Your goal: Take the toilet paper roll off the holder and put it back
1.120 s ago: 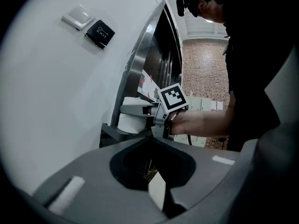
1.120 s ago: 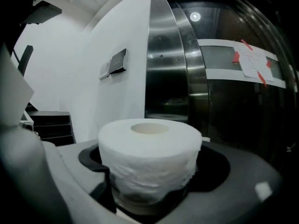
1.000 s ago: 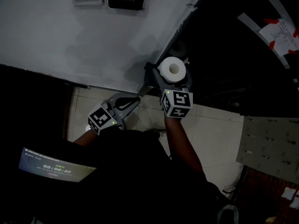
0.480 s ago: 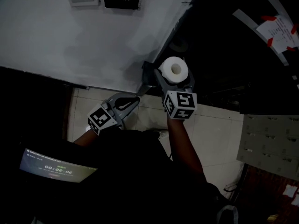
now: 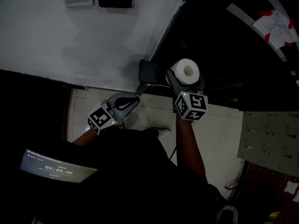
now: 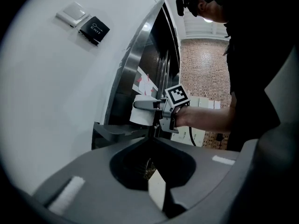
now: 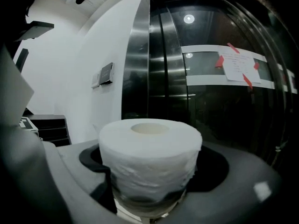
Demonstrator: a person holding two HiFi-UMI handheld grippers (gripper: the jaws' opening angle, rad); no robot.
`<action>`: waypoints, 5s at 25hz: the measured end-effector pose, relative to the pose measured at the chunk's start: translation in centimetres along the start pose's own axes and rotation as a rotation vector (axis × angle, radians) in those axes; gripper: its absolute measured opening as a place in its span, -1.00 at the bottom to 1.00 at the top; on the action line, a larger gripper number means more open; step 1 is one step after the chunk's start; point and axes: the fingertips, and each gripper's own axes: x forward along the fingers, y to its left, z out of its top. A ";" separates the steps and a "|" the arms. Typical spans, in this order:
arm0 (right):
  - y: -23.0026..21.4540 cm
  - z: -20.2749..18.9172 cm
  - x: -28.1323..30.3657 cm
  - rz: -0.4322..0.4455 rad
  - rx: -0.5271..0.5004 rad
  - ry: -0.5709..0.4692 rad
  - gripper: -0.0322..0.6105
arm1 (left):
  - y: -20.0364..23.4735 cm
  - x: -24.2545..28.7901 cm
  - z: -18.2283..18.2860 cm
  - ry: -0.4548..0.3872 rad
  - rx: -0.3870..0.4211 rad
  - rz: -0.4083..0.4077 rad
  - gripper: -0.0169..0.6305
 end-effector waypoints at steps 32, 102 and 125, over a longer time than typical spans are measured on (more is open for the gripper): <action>-9.9 -5.3 -1.6 -0.116 0.112 0.012 0.57 | -0.1 -0.6 -0.5 0.027 0.000 0.006 -0.94; 4.4 -18.6 4.3 0.117 1.531 -0.180 0.58 | 0.5 -1.9 -1.1 0.022 -0.006 0.035 -0.94; 6.7 -18.0 -5.6 0.183 1.541 -0.100 0.59 | 0.3 -0.4 -0.6 0.026 0.006 -0.001 -0.94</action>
